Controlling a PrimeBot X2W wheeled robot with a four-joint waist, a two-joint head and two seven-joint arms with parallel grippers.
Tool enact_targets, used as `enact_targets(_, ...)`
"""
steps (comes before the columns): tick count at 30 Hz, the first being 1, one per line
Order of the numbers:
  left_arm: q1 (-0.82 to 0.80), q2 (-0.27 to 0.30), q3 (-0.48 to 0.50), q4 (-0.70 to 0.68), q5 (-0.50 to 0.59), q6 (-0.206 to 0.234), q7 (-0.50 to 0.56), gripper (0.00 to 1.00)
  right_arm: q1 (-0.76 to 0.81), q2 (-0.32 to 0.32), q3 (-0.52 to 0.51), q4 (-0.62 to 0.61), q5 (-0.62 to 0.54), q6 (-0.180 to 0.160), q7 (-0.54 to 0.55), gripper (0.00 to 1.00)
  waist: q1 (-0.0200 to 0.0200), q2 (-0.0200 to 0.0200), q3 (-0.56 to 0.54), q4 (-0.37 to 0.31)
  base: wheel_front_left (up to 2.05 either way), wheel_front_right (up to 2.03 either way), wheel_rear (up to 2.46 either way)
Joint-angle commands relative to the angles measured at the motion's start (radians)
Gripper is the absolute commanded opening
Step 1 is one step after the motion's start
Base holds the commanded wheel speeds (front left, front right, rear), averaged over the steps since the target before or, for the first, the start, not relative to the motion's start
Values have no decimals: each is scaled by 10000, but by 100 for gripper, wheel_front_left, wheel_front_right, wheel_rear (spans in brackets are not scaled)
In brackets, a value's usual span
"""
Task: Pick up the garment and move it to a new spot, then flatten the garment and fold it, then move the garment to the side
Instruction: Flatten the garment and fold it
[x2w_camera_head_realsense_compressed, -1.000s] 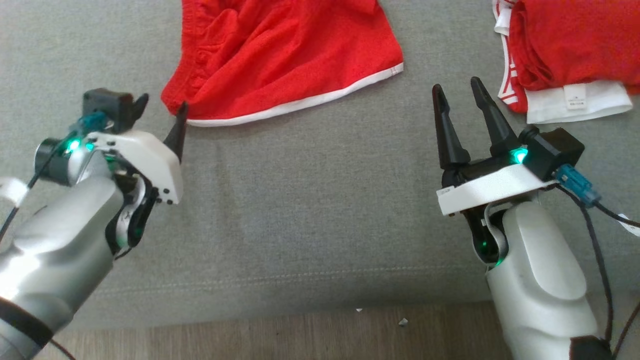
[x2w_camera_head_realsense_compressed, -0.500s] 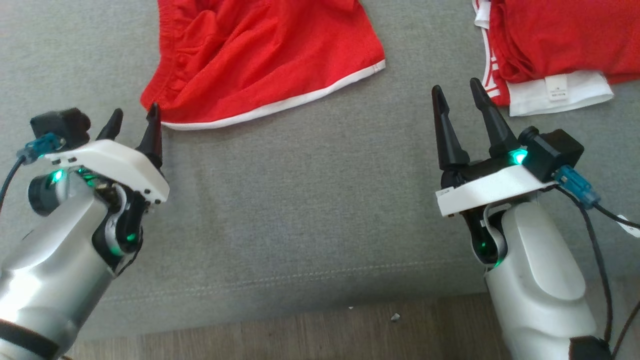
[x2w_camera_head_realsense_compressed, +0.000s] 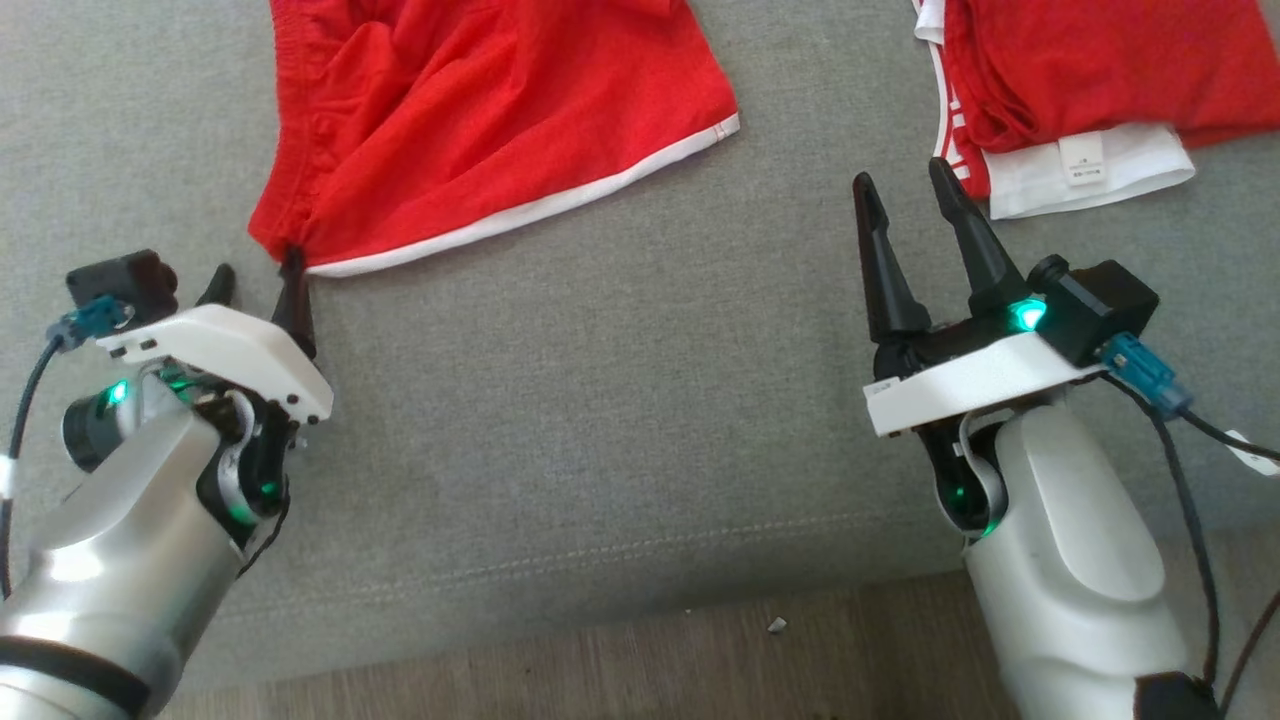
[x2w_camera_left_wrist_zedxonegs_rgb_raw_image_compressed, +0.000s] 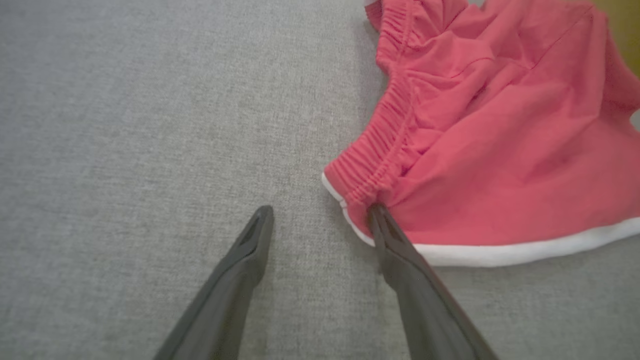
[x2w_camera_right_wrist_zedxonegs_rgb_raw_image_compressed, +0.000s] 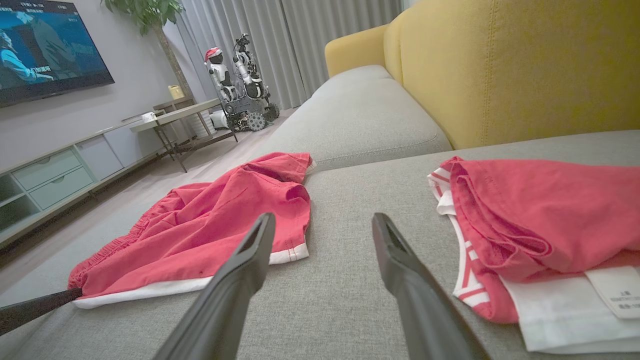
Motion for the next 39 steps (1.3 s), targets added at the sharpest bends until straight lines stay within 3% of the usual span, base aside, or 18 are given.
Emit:
enact_targets(1, -449, 278, 413, -24, -19, 12, -112, 100, -20, 82, 232, -309, 40, 63, -103, 100, 0, 0, 7, -12, 0, 0, 0)
enact_targets(10, -766, -164, 290, 726, -100, -424, 104, 100, -65, 82, 211, -325, 55, 63, -123, 100, 0, 0, 145, 5, 0, 0, 0)
enact_targets(11, -805, -222, 307, 789, -151, -514, 135, 88, -75, 82, 207, -328, 53, 63, -124, 100, 0, 0, 169, 12, 0, 0, 0)
enact_targets(14, -942, -450, 373, 888, -335, -920, 193, 0, -113, 82, 174, -322, 38, 63, -130, 100, 0, 0, 249, 45, 0, 0, 0)
enact_targets(21, -1330, -604, 399, 1176, -79, -1106, 40, 0, -238, 82, 72, -214, 1, 63, -140, 100, 0, 0, 330, 170, 0, 0, 0)
enact_targets(29, -1371, -718, 1238, 142, 1029, -672, -127, 0, -959, 82, 95, 273, 313, 63, 160, 100, 0, 0, 418, 691, 0, 0, 0)
enact_targets(39, -424, -1259, 2570, -1805, 2835, -221, -132, 0, -2604, 82, -193, 2801, 2693, 63, 2261, 100, 0, 0, 646, 1360, 0, 0, 0)
